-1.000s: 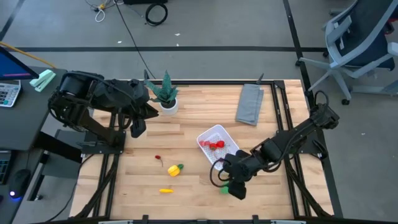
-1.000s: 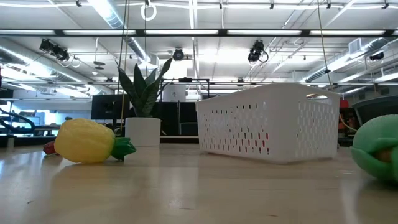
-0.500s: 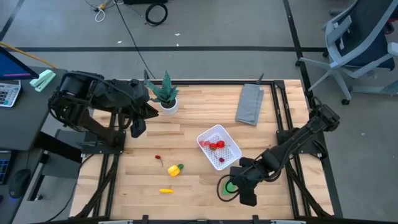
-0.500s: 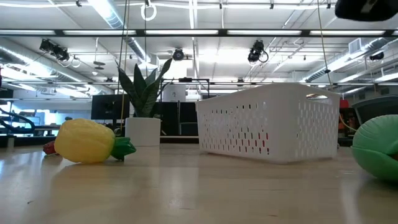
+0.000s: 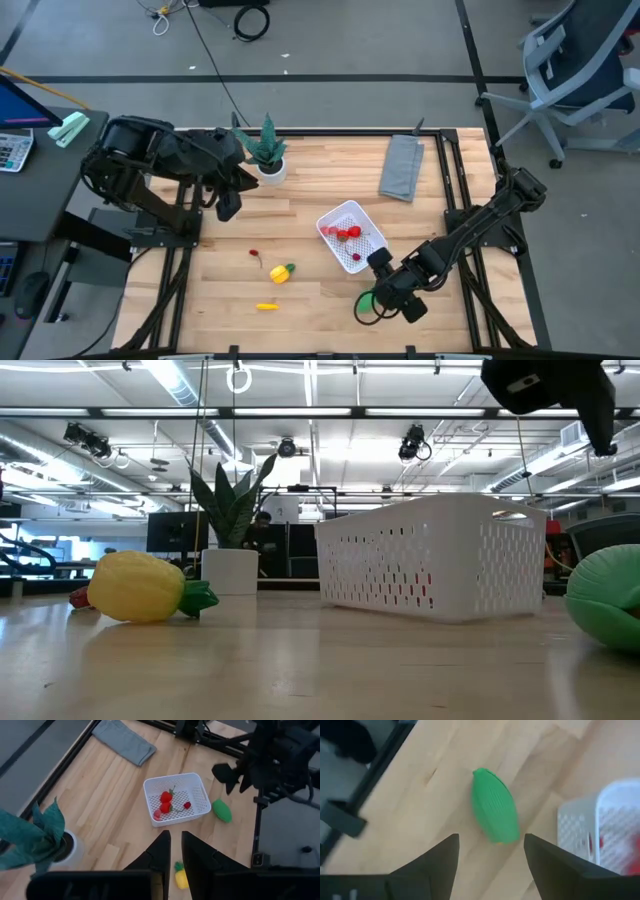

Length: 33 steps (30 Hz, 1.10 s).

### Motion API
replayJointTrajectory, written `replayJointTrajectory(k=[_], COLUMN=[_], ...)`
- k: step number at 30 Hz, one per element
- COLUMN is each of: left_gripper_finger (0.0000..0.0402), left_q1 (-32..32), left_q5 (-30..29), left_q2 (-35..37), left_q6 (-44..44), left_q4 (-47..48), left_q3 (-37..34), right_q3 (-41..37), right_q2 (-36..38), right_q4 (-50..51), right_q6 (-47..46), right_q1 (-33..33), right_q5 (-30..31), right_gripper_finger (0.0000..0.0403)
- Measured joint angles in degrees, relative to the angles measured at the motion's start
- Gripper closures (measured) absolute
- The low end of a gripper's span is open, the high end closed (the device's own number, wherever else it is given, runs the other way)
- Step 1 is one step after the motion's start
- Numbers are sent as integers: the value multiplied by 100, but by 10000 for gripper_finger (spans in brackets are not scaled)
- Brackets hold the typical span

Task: Pick and placing Produce into tupperware
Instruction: Put the green corn into the white basket

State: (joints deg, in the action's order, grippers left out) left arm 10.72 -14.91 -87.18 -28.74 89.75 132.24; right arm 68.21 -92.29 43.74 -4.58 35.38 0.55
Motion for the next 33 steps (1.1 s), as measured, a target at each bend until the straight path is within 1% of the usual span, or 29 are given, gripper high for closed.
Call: replayJointTrajectory(k=[2, 6, 12, 18, 23, 28, 33], left_gripper_finger=[349, 349, 349, 349, 349, 349, 351], left_q1=[0, 11, 23, 42, 37, 42, 39], left_q5=[-14, -53, -41, -32, -32, -30, -30], left_q2=[-81, -288, -708, -1058, -1204, -1211, -1211], left_q6=[-286, -643, -707, -685, -732, -1079, -1112], left_q4=[-8, -17, 3, -3, -15, -17, -19], left_q3=[9, 6, 0, 0, 0, 0, 0], right_q3=[-138, -352, -604, -844, -1170, -1451, -1678], right_q2=[2, 4, 4, 4, 4, 4, 4], right_q4=[-250, -699, -1102, -1402, -2133, -2695, -2976], right_q6=[502, 1093, 1677, 2023, 2158, 2136, 2179], right_q1=[0, -6, -112, -159, -144, -146, -150], right_q5=[-11, -17, -12, -5, -99, -125, -170], right_gripper_finger=[169, 166, 146, 119, 102, 98, 98])
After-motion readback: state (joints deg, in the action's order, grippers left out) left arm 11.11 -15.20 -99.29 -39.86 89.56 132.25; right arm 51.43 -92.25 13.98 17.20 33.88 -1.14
